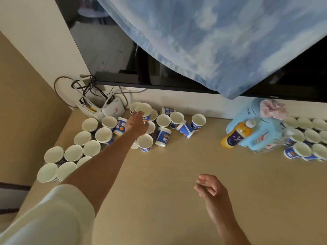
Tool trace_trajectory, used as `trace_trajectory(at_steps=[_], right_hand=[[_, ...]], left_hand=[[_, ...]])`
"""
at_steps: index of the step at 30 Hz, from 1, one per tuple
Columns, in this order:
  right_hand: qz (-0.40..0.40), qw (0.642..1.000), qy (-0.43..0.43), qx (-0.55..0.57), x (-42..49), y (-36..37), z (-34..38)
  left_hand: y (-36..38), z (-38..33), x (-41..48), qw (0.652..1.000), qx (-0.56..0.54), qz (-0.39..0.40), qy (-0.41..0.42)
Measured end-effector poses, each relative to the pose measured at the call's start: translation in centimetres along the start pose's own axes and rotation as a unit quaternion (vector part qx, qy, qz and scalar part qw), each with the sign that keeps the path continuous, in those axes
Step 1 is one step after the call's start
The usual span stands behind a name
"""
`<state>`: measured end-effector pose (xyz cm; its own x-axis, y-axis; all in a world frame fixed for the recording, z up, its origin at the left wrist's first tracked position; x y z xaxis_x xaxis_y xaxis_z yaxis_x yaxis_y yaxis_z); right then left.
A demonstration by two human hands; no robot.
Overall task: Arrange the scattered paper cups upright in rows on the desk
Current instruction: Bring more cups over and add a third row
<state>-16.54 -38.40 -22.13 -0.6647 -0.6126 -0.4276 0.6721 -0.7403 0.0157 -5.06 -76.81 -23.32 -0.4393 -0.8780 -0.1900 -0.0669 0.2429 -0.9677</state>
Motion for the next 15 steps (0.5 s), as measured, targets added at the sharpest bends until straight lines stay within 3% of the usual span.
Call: trace_trajectory(at_steps=[6,10,15], right_hand=[[0.003,1.0,0.003,-0.001,0.9,0.9,0.7],[0.018,1.0,-0.018,0.001,1.8,2.7,2.3],[0.091,0.985,-0.106,-0.1,2.5,6.2,4.8]], left_hand=[[-2.2,1.0,-0.9,0.997,-0.004,-0.072,0.003],[-5.7,-0.1,-5.0,0.987,-0.045,-0.133,0.079],[-6.0,-3.8,-13.1,0.973,-0.074,-0.011,0.22]])
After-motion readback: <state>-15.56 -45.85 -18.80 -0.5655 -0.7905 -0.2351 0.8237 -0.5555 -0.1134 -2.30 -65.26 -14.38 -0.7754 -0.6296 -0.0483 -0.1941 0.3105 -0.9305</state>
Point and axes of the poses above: each hand's wrist, its own x-axis towards the middle knuckle, its own y-axis out of the palm, z = x × y, the point moved 10 cm from there along x, towards the middle knuckle, and after that the axes turned 15 degrees about x, right-handed, at the moved point
